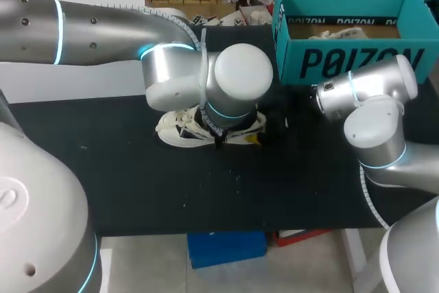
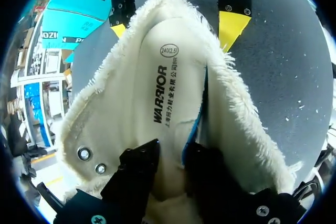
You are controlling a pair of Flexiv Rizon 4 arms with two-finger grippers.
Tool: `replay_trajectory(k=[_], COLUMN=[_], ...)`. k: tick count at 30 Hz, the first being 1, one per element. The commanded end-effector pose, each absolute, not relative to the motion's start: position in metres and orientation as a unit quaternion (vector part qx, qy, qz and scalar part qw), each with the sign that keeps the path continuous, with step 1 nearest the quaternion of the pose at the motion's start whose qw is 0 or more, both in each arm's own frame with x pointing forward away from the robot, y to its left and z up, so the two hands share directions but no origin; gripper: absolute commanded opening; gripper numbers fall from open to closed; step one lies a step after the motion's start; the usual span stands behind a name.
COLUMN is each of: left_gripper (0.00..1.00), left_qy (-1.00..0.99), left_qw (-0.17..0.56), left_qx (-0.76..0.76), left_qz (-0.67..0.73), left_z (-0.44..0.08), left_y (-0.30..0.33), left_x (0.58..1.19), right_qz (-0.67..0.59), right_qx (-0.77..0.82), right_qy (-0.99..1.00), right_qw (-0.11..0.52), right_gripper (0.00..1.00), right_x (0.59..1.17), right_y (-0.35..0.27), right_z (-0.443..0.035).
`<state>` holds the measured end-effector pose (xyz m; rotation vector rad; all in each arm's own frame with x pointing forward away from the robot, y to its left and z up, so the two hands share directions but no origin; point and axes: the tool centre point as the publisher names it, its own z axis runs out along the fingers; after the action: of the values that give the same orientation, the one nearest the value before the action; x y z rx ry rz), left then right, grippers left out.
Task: Take the shoe out of the shoebox, open the shoe tongue, remove and reinsert the insole, then place the shoe into the shoebox
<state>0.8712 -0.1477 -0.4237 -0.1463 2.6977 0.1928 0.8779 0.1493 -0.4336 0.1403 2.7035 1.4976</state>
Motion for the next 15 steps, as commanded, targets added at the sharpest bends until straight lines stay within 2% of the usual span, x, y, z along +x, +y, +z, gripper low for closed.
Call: replay_trajectory(k=[1, 5, 8, 9, 10, 15], left_gripper=[0.27, 0.26, 0.22, 0.16, 0.0, 0.0], left_qy=[0.968, 0.966, 0.967, 0.967, 0.97, 0.977], left_qw=[0.243, 0.25, 0.248, 0.246, 0.238, 0.205], left_qx=[-0.048, -0.045, -0.044, -0.044, -0.042, -0.036], left_qz=[0.048, 0.044, 0.042, 0.041, 0.039, 0.034], left_z=[-0.445, -0.4439, -0.4433, -0.4434, -0.4435, -0.4423], left_y=[-0.124, -0.1252, -0.1262, -0.1263, -0.1266, -0.1276], left_x=[0.8751, 0.876, 0.8778, 0.878, 0.8786, 0.8787], right_qz=[0.483, 0.483, 0.483, 0.483, 0.483, 0.483], right_qx=[0.047, 0.047, 0.047, 0.047, 0.047, 0.047], right_qy=[0.874, 0.874, 0.874, 0.874, 0.874, 0.874], right_qw=[0.024, 0.024, 0.024, 0.024, 0.024, 0.024], right_gripper=[0.0, 0.0, 0.0, 0.0, 0.0, 0.0], right_x=[0.8785, 0.8785, 0.8785, 0.8785, 0.8785, 0.8785], right_y=[0.1471, 0.1471, 0.1471, 0.1471, 0.1471, 0.1471], right_z=[-0.4356, -0.4356, -0.4356, -0.4356, -0.4356, -0.4356])
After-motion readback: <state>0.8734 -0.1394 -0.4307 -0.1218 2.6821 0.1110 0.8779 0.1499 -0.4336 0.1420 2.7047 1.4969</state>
